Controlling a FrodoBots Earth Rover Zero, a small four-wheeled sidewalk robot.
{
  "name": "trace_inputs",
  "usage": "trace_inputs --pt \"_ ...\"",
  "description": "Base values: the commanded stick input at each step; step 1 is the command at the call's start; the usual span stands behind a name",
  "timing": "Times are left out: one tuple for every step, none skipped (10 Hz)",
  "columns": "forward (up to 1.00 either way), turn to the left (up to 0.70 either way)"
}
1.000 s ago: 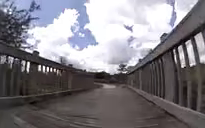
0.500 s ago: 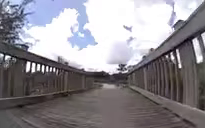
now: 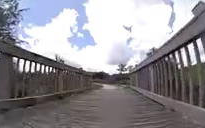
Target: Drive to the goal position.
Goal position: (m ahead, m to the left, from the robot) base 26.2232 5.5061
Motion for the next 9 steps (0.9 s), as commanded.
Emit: trace_inputs --pt "0.7 0.0" --pt "0.7 0.0" --pt "0.7 0.0" --pt "0.7 0.0" --pt "0.7 0.0" --pt "0.7 0.0" --pt "0.7 0.0" --pt "0.7 0.0" --pt "0.7 0.0"
